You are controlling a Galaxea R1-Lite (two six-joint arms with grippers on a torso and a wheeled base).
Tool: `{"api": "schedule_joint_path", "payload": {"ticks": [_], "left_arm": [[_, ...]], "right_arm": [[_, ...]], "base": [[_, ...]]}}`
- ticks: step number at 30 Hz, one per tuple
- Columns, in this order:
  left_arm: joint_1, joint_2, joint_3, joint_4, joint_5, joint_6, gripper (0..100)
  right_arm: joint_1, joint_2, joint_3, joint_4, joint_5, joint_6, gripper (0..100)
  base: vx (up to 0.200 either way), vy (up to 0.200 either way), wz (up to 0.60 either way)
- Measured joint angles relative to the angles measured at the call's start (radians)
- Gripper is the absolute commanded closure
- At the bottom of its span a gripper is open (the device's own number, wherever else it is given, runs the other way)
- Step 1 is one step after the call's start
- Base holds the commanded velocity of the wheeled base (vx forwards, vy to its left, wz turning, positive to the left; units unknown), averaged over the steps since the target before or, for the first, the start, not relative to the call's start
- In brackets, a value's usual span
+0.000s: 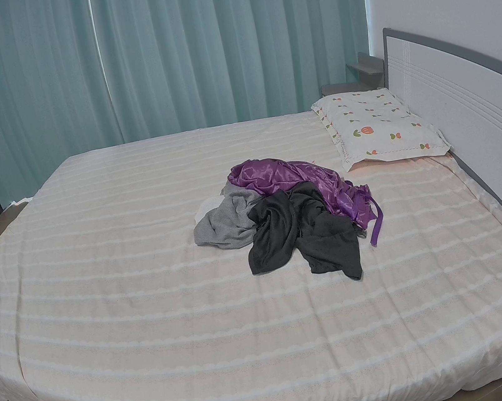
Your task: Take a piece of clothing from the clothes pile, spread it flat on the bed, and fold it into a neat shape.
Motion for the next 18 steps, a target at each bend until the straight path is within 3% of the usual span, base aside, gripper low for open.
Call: {"api": "schedule_joint_path", "payload": {"ticks": [10, 18], "left_arm": [[0.000, 0.000, 0.000, 0.000, 0.000, 0.000, 0], [0.000, 0.000, 0.000, 0.000, 0.000, 0.000, 0]], "right_arm": [[0.000, 0.040, -0.072, -0.016, 0.025, 0.013, 0], [0.009, 0.311, -0.173, -0.050, 0.074, 0.051, 0]], "base": [[0.000, 0.000, 0.00], [0.000, 0.000, 0.00]]}}
